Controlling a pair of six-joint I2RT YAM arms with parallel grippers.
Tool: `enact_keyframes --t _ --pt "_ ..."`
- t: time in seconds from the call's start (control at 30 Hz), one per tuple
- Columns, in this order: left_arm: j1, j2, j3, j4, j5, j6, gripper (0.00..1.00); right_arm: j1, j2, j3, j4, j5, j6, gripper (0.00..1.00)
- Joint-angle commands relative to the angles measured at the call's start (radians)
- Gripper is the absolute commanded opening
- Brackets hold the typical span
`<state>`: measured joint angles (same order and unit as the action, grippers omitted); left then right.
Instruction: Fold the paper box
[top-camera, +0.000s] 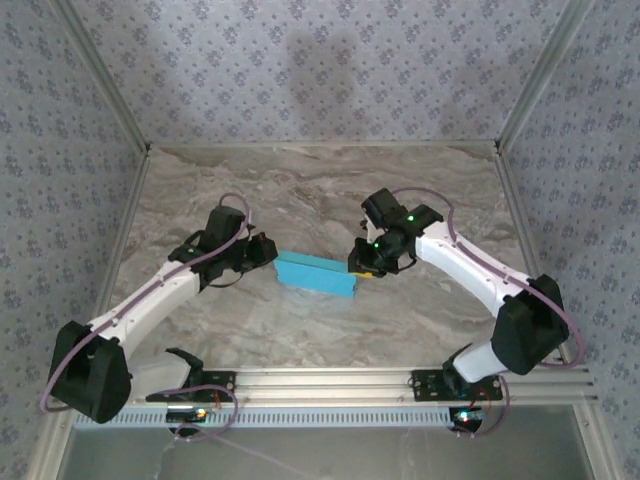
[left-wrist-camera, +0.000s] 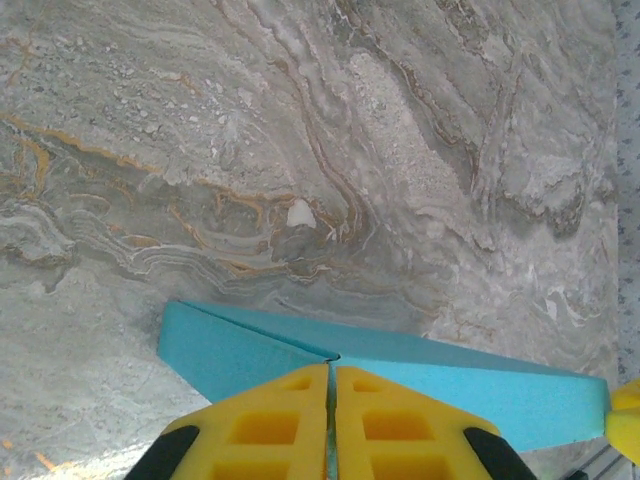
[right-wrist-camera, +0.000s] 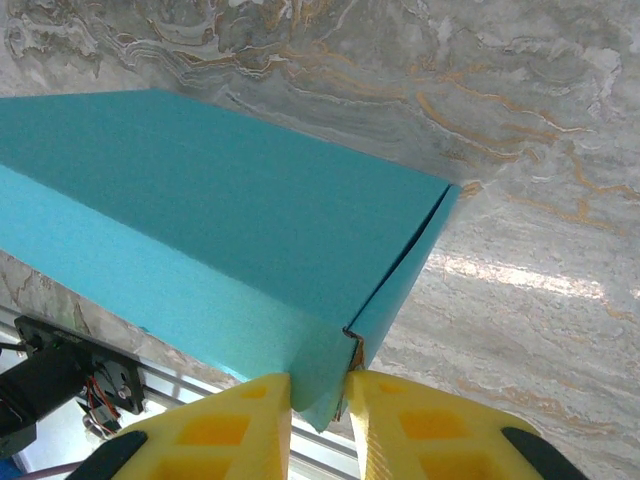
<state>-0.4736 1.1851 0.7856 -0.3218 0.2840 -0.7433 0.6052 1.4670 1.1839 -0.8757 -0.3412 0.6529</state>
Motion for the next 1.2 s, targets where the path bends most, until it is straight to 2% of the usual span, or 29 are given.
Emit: enact_keyframes --t 0.0,0.1,0.27,0.6,0.87,1.17 --pt "-0.005 -0.002 -0.035 -0.216 -0.071 0.042 0.13 0.011 0.047 -0.025 -0.119 0.093 -0.015 0.26" --pt "-0.005 -0.009 -0.027 -0.239 -0.083 0.063 0.22 0.011 0.05 -0.008 -0.135 0.092 -0.015 0.27" --pt "-0.005 0.005 -0.059 -0.233 -0.062 0.058 0.24 0.01 0.051 -0.001 -0.165 0.093 -0.051 0.29" --pt "-0.005 0.001 -0.129 -0.182 -0.091 0.022 0.14 -0.003 0.041 -0.047 -0.112 0.093 -0.037 0.31" --pt "-0.005 0.011 -0.151 -0.171 -0.113 -0.001 0.08 -0.03 0.006 -0.206 0.039 -0.013 0.01 0.32" --pt "-0.019 -0.019 -0.221 -0.132 -0.13 -0.042 0.0 -0.056 -0.026 -0.235 0.034 -0.018 -0.007 0.3"
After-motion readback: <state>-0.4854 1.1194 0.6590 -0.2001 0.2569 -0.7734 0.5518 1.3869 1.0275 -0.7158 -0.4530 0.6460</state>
